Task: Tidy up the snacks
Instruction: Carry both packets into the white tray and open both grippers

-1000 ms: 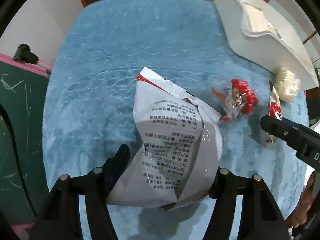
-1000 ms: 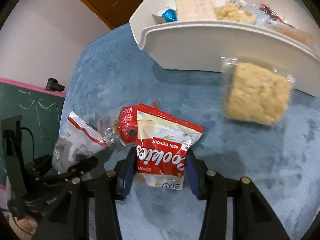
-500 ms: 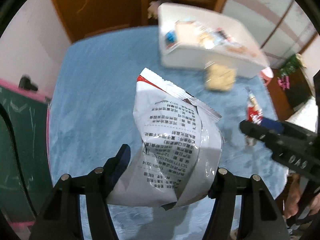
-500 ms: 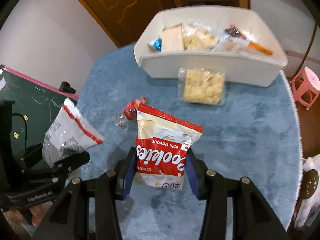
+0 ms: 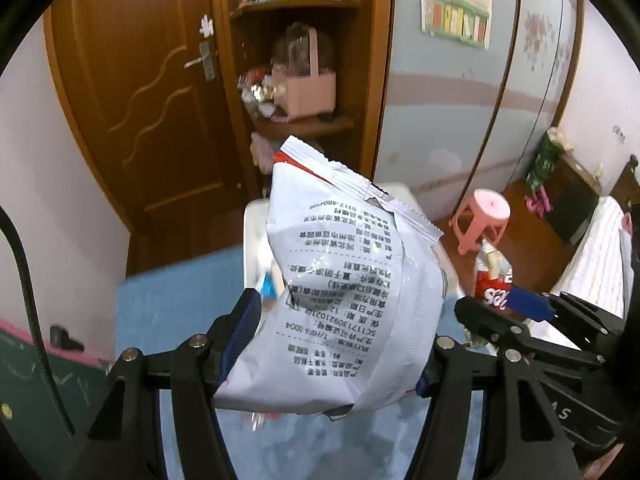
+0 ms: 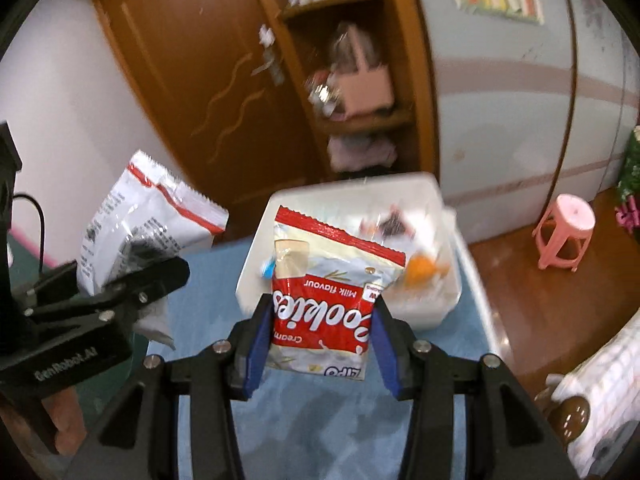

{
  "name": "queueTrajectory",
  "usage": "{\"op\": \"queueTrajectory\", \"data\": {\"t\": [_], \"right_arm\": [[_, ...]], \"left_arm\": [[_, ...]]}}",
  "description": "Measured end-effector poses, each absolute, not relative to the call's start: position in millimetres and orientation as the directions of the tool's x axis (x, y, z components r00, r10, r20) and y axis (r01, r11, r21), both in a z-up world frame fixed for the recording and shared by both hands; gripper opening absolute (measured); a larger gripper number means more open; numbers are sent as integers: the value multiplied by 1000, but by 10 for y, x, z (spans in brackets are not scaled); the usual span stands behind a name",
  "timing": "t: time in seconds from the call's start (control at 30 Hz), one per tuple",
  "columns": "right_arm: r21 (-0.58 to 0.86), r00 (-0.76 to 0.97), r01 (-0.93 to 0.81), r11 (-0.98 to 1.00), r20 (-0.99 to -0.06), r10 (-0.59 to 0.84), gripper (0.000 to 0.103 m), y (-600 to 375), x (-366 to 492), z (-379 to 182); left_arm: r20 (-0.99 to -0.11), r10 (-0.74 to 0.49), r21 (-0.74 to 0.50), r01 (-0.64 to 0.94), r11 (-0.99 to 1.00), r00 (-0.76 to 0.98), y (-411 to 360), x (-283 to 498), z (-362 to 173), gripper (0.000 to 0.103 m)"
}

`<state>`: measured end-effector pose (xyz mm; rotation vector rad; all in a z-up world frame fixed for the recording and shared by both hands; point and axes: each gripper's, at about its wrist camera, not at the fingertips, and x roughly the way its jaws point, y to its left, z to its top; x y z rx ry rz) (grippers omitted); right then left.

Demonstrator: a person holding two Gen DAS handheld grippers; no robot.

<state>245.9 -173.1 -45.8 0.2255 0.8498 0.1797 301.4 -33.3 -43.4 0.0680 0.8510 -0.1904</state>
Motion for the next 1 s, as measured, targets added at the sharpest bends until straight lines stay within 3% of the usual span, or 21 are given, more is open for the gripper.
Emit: {"op": "queueTrajectory", "data": {"t": [0.27, 0.47, 0.53, 0.67, 0.73, 1.0], "right_arm": [[210, 704, 2, 978, -694, 147, 47, -1895, 3154, -258], [162, 646, -9, 987, -752, 129, 51, -1859, 3560, -610], [140, 605, -22, 990, -787, 125, 58, -1820, 3628, -770], [119, 577, -26, 993, -809, 112, 68, -1804, 3604, -963], [148, 569, -21, 989, -812, 133, 75, -1839, 3567, -1005], [163, 590, -43, 986, -792, 157, 76, -1820, 3372, -906]], "left_arm": [[-761, -104, -23, 134, 991, 640, -398, 3772, -494, 62], [-776, -40, 57, 133, 989, 630, -508, 4048, -781, 64], [-788, -21, 85, 141, 986, 616, -541, 4102, -881, 70], [-816, 6, 113, 149, 982, 578, -528, 4147, -1004, 91], [-816, 15, 112, 133, 985, 577, -476, 4149, -1026, 91], [-829, 3, 61, 84, 995, 559, -304, 3988, -1022, 92]]}}
